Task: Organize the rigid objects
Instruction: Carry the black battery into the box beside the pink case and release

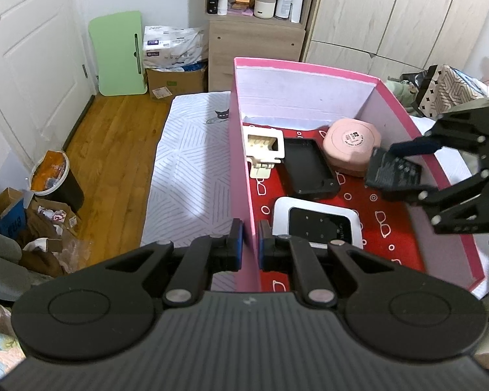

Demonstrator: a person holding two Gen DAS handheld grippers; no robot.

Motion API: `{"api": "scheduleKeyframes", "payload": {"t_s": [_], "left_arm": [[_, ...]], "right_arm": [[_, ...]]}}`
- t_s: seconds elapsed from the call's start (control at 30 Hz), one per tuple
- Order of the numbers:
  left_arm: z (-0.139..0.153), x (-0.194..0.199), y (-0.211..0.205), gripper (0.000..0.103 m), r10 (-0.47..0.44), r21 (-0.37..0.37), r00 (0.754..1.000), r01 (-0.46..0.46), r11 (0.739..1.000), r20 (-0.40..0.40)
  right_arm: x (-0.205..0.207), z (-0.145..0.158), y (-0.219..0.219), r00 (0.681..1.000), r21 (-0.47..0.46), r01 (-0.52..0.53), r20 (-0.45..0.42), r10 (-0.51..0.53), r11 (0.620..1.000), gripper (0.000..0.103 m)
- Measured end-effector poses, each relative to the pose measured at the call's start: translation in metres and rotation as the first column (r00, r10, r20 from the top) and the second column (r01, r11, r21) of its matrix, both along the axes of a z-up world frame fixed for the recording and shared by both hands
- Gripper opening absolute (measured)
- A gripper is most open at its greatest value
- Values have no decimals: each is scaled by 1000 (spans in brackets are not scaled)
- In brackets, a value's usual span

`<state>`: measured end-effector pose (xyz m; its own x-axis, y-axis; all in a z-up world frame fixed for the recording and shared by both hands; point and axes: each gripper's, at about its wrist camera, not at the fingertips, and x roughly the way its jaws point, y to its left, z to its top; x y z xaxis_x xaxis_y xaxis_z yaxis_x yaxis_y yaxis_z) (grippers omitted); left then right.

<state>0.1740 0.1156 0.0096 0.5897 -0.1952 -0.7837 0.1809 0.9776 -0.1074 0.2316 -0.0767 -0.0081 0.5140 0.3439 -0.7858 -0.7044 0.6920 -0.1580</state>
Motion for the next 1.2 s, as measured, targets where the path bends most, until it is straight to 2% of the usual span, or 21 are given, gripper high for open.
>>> {"api": "scheduleKeyframes", "payload": {"t_s": [0.2,0.37,0.43,0.53,0.63,0.7,0.83,1.0,1.2], "left_arm": [[-1,-1,2,9,-7,-11,1000,7,1000,6],[-2,-1,6,9,-2,-33,1000,2,999,7],[-2,-2,6,9,-2,-33,1000,2,999,9],[-2,-2,7,9,-2,-41,1000,2,999,9],[-2,-1,6,9,-2,-39,1000,2,999,8],[-2,-1,6,10,-1,-37,1000,2,999,8],[-2,-2,5,10,-2,-28,1000,2,1000,9],[-1,-3,3,10,5,-19,1000,-4,1000,13],[0,-1,8,9,19,-52,1000,-19,998,-1]], "right_arm": [[1,-17,21,996,-188,-84,-39,78,979,54],[5,-27,35,994,-289,-102,-53,90,952,54],[7,-30,38,995,-303,-98,-63,83,948,54],[12,-22,32,993,-214,-78,-102,57,974,54],[15,-2,16,992,-70,-15,-125,6,997,54],[13,16,0,991,41,23,-131,-18,999,54],[-3,44,-32,993,173,71,-101,-54,982,54],[-32,61,-74,990,240,139,-3,-143,961,54],[-54,48,-129,948,282,301,15,-318,911,55]]}}
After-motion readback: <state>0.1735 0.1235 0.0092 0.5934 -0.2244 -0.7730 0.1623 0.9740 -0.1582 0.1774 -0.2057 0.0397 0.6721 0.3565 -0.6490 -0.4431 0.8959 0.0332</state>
